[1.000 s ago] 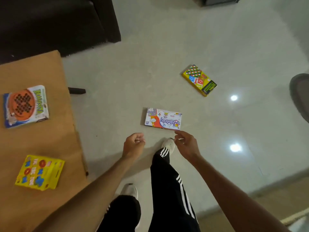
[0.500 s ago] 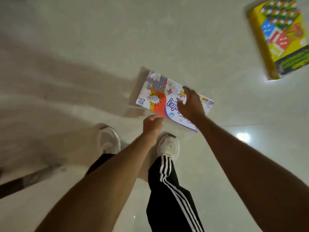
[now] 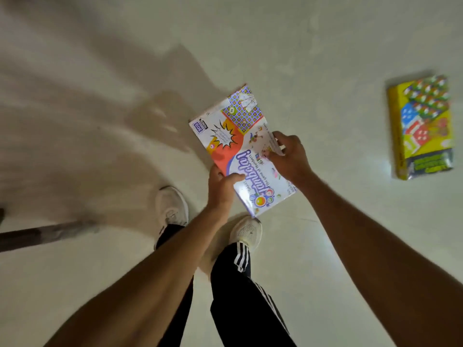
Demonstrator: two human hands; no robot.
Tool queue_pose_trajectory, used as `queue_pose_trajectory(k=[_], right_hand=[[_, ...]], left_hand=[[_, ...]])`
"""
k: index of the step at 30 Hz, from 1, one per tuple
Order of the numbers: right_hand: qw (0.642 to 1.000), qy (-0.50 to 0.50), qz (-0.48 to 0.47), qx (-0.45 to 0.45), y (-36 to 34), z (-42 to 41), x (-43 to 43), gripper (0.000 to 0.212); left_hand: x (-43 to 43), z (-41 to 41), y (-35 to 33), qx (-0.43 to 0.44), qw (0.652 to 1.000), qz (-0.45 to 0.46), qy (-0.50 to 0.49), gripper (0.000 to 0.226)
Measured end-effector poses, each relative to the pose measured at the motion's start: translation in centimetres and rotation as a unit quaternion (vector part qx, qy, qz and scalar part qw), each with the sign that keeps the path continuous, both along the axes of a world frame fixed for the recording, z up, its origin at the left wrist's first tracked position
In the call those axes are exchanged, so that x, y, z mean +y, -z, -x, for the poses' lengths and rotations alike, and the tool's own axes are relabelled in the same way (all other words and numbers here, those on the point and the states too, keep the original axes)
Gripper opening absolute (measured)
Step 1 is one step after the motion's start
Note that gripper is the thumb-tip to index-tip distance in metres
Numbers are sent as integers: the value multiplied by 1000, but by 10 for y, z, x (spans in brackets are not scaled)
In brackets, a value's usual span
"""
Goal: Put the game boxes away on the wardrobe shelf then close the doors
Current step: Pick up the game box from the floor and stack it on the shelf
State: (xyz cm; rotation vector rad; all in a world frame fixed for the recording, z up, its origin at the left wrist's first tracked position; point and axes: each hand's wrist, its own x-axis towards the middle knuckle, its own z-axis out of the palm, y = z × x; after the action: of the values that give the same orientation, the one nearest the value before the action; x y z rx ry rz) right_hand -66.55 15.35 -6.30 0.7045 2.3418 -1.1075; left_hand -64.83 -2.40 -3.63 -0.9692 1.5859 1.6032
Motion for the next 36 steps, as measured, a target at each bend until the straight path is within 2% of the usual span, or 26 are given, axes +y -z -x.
queue_pose_trajectory(k=[4, 7, 10, 14, 17, 22, 26, 32, 36], right_hand=[[998, 8, 26, 65, -112, 18, -36, 52], [996, -32, 50, 67, -239, 23, -73, 44], [992, -82, 75, 65, -337, 18, -99, 37], [971, -184, 119, 98, -462, -6, -154, 40], [956, -261, 116, 68, -520, -34, -198, 47], [925, -348, 154, 19, -571, -86, -283, 43], [879, -448, 160, -12, -581, -136, -375, 40], [807, -560, 188, -13, -595, -220, -551, 44], [755, -624, 199, -29, -599, -265, -655, 50]], left_hand=[[-42, 19, -122, 56, 998, 14, -8, 37], [-79, 15, -261, 75, 995, 10, -63, 32], [-110, -6, -363, 114, 988, -2, -101, 27], [-174, -58, -481, 114, 978, -11, -174, 37], [-221, -105, -540, 101, 968, -10, -228, 50], [-299, -197, -573, 102, 952, 12, -287, 50], [-373, -279, -574, 108, 931, 21, -349, 51], [-500, -407, -587, 134, 878, 72, -454, 46], [-566, -478, -591, 146, 833, 110, -522, 51]])
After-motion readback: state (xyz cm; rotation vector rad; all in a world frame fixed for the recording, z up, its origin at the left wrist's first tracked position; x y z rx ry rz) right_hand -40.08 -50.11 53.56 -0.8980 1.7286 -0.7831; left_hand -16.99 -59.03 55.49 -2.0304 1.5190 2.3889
